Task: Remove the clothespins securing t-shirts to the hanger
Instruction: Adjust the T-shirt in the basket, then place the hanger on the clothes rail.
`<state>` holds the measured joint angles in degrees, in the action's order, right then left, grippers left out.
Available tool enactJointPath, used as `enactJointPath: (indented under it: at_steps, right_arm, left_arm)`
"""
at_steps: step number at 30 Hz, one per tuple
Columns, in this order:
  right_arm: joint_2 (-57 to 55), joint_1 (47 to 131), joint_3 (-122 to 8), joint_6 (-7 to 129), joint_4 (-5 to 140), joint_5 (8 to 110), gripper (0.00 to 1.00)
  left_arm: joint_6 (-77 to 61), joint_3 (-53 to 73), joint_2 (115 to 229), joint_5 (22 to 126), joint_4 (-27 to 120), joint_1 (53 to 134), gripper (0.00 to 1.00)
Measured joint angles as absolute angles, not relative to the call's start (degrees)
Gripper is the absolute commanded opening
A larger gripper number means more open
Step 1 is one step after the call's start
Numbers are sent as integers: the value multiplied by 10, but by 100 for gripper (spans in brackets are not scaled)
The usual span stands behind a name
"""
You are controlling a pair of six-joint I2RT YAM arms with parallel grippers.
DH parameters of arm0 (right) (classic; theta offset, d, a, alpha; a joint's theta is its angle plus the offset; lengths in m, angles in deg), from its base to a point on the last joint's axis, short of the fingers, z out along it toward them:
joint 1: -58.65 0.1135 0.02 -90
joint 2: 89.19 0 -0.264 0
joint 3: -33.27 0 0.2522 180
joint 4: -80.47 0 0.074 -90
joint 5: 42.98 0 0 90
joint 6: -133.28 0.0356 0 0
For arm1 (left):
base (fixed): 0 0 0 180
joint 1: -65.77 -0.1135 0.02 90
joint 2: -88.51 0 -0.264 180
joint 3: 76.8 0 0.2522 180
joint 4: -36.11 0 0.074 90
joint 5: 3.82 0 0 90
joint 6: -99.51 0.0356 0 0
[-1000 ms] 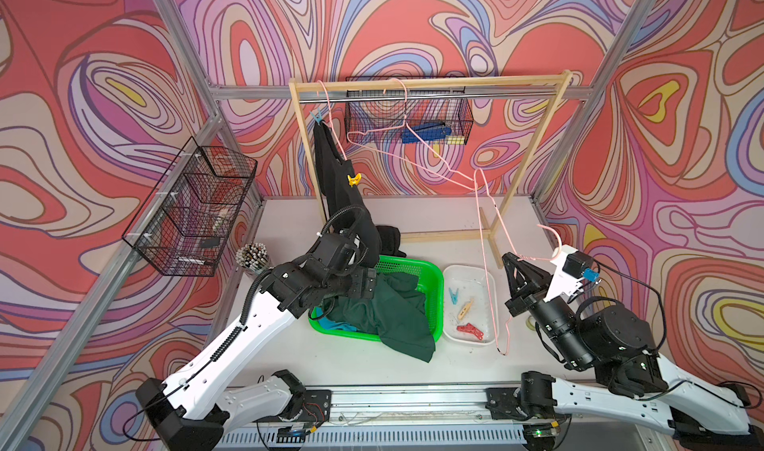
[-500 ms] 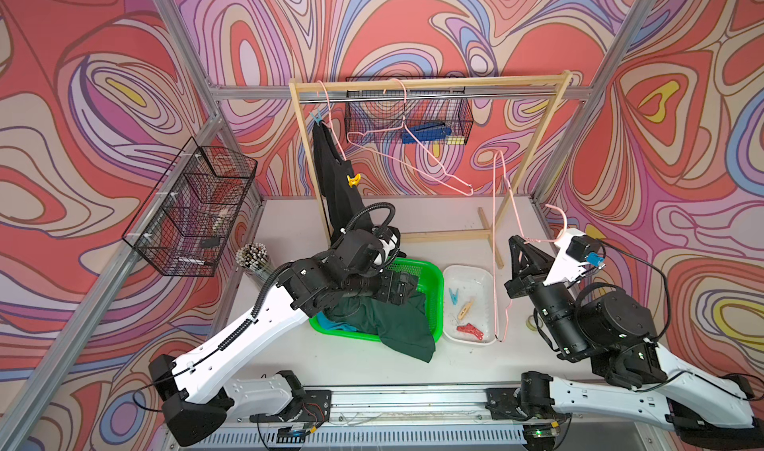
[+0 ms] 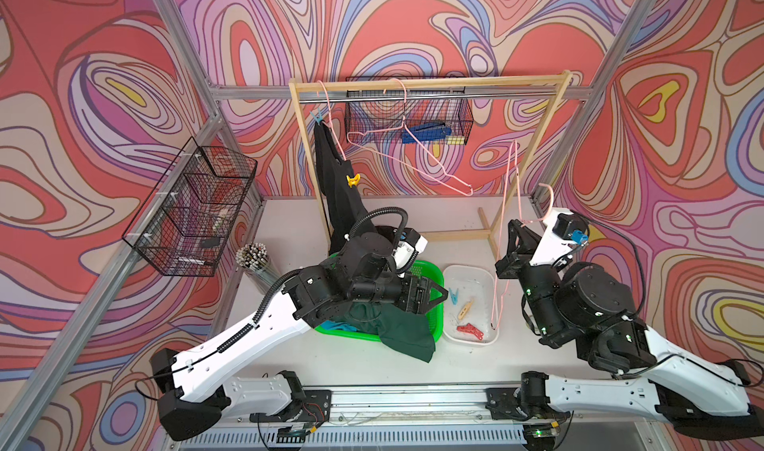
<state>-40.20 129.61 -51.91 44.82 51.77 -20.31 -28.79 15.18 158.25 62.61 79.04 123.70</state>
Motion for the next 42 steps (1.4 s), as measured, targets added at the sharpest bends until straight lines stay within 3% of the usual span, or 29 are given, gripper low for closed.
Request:
enactJointPath:
  at_steps: [15, 28, 38, 42]
  right_arm:
    - [-384, 1296, -541, 459, 480, -208, 0]
    - [-380, 1295, -544, 460, 479, -205, 0]
    - [-380, 1295, -544, 460, 479, -197, 0]
    - [-383, 1295, -544, 460, 480, -196, 0]
  left_arm:
    - [-335, 190, 1677, 547, 645, 1341, 59]
    - [-332, 196, 1717, 566, 628, 1347, 51]
    - [-339, 197, 1746, 586, 600, 1347, 29]
    - [-345, 197, 1746, 600, 583, 1347, 2]
